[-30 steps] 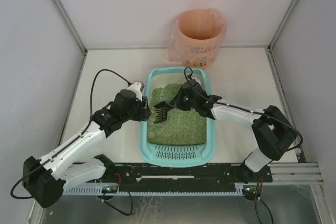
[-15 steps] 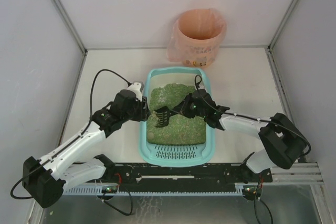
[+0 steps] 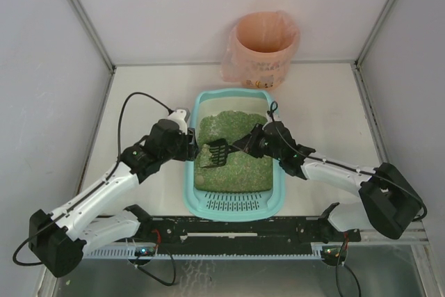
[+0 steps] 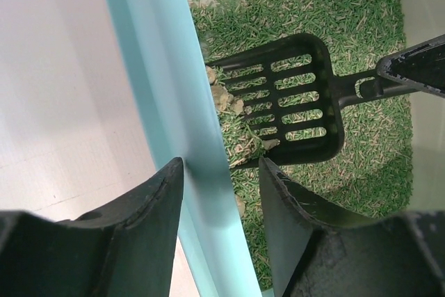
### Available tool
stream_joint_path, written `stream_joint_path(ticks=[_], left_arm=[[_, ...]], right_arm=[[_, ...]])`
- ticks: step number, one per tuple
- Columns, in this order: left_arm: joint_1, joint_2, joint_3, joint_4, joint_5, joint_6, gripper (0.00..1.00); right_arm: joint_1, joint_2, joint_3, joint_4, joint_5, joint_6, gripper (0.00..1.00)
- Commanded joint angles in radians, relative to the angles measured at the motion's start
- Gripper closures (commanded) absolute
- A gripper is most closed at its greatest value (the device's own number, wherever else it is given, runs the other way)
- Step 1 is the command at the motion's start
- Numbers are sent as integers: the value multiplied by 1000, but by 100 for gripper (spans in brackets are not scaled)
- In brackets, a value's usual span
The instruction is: Clean the litter box
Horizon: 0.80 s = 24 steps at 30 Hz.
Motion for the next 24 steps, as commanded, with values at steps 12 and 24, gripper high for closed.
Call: stream_joint_path(ticks=[12,24], left_arm=[[-7,-138,131,-11,-33,2,31],[16,-249,158,-65,-205,78,19]], right_arm=[[-73,-255,-123,93,10,79,100],[-247,-582,-256,36,-93,163,100]])
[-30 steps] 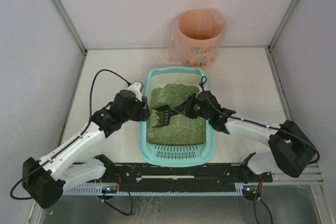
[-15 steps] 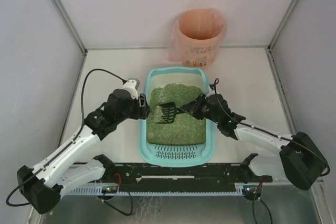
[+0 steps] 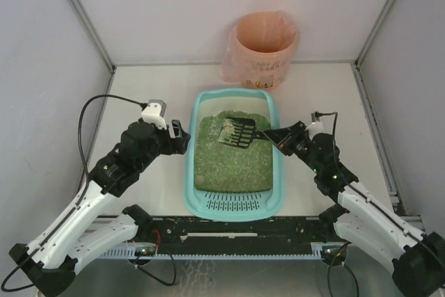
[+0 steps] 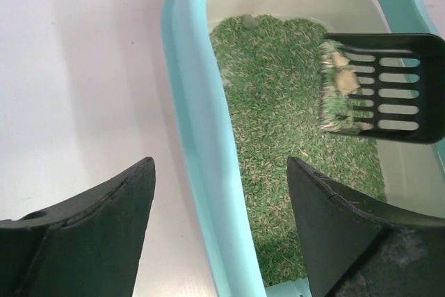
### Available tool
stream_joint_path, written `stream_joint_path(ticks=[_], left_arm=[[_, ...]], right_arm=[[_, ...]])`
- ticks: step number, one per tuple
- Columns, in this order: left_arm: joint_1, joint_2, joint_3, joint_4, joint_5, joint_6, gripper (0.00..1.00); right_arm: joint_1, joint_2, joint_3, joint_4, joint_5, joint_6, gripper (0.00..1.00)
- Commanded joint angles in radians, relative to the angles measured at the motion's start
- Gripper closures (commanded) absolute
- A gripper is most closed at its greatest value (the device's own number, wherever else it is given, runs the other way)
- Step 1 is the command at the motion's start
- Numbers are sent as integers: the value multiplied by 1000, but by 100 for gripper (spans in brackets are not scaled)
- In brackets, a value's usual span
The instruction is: Clean the litter box
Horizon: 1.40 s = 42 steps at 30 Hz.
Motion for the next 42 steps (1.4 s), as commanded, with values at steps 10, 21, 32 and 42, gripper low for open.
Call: stream_joint_path(ticks=[10,21,32,42], left_arm=[[143,-21,38,0,2,51,19],[211,-11,11,9,34,40,20],[251,1,4,15,101,32,22],[285,-2,-8,21,147,29,23]], right_arm=[[-140,-127,-128,132,-210,166,100],[-136,-60,-15,18,-299,16,100],[-204,-70,-4,-42,-292,19,100],[-205,-68,-48,61,-277,89,100]])
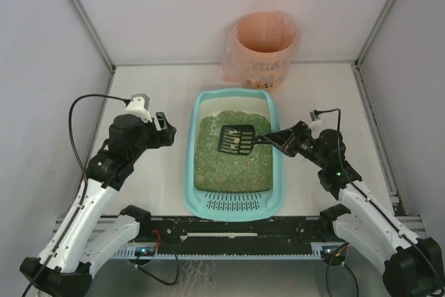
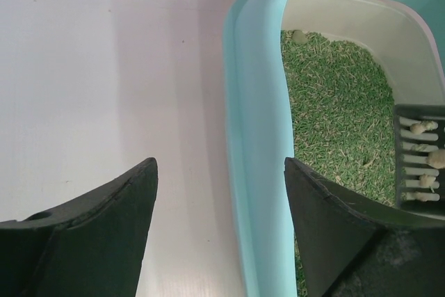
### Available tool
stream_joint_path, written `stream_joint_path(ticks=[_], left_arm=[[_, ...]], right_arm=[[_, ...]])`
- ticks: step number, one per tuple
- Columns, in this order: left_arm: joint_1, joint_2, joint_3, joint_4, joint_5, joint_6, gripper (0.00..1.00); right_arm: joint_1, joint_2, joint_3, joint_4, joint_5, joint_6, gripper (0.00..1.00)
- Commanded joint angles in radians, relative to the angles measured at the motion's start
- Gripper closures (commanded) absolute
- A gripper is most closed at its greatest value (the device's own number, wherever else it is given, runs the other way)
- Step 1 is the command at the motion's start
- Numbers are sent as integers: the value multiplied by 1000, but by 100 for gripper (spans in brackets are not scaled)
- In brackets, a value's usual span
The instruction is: Clean the litter box
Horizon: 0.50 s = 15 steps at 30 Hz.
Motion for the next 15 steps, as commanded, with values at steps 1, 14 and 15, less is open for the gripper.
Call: stream_joint_path(ticks=[1,14,15], left_arm=[[17,-9,-14,40,36,3,23],[51,-7,-17,38,73,-1,24],[58,-6,-17,39,80,-3,24]], right_arm=[[-22,-40,-44,129,22,72,100],[-45,95,86,49,-89,4,100],[-54,91,86,47,-56,14,100]])
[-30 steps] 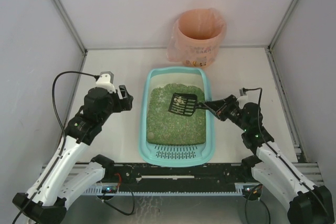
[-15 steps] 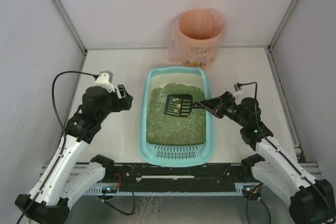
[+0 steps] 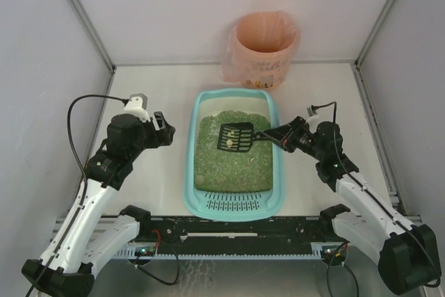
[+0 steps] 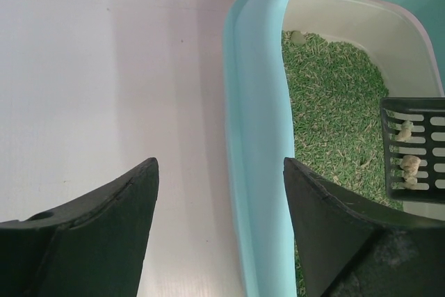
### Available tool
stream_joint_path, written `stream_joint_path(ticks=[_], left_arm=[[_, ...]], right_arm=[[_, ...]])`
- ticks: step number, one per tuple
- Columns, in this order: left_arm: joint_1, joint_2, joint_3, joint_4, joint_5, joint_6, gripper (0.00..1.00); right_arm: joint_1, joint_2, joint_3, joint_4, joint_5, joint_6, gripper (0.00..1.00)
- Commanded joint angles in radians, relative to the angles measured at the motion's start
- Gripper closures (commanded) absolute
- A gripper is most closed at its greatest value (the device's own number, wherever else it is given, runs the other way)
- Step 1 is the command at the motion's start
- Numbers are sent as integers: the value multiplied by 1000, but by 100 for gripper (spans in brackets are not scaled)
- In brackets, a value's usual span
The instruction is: Clean the litter box
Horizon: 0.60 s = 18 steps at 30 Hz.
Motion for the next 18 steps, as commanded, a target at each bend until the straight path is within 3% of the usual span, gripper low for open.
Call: stream_joint_path(ticks=[1,6,12,18], left_arm=[[31,-7,-13,37,45,-3,24],[37,-22,-24,37,41,-7,24],[45,-3,-19,32,70,-4,24],[58,-5,-23,37,99,-10,24]], right_arm=[[-27,6,57,34,9,15,100],[-70,46,127,32,37,62,100],[-95,174,421,-144,68,-16,100],[-137,337,659,-213,237,-104,100]])
